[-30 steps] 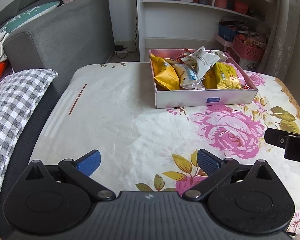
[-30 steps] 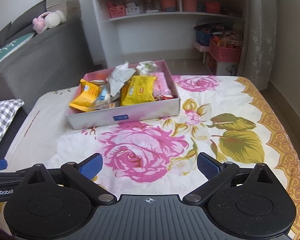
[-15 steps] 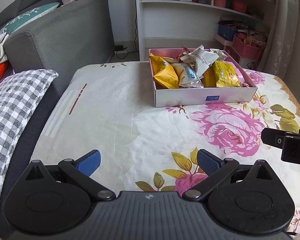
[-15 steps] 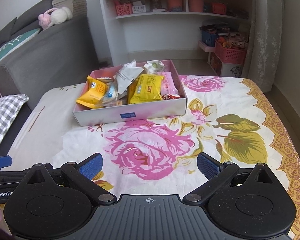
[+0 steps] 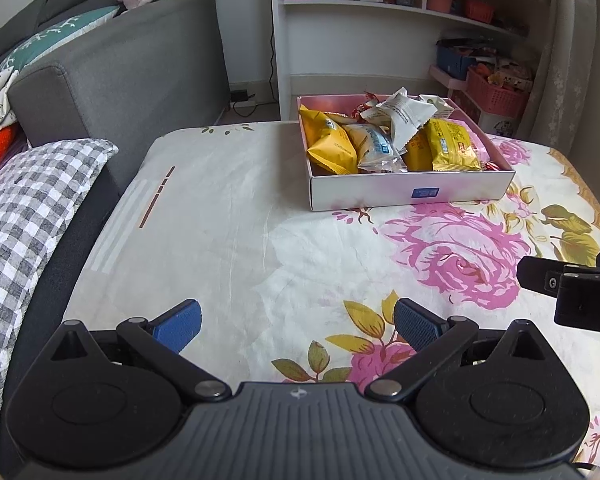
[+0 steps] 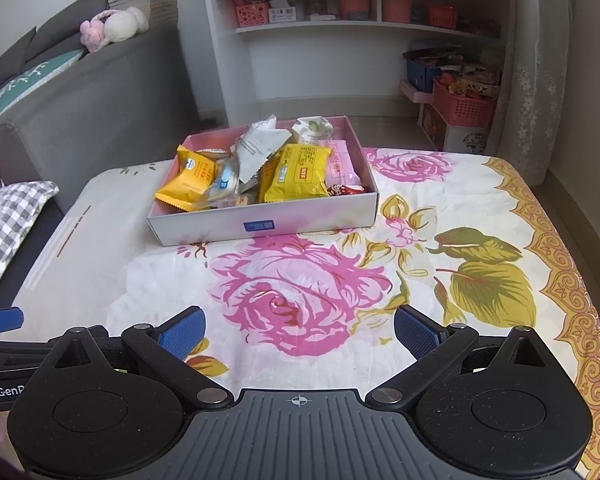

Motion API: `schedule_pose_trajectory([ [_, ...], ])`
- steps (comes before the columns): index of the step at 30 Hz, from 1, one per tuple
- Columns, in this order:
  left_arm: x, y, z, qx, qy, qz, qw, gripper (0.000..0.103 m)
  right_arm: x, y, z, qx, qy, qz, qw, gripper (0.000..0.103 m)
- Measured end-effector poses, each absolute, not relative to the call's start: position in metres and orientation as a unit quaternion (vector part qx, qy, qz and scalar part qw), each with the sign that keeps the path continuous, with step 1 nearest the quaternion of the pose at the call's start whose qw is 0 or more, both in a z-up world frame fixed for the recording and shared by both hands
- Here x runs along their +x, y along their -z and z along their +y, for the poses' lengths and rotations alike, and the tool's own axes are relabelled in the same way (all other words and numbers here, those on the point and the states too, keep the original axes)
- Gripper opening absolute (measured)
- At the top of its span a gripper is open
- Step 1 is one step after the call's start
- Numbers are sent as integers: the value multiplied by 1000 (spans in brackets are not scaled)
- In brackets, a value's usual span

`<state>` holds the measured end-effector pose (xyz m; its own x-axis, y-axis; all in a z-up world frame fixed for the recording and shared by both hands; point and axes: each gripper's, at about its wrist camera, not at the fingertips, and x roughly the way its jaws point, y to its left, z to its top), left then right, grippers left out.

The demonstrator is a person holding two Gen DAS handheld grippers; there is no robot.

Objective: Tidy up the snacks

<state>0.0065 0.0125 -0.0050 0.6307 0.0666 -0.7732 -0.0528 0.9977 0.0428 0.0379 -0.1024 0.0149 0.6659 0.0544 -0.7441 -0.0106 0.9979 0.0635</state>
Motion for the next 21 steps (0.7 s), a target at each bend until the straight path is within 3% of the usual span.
schedule_pose_trajectory([
  [21, 6, 2, 12, 2, -29, 429, 903, 103, 37, -14, -102, 23, -19, 411, 911, 102],
])
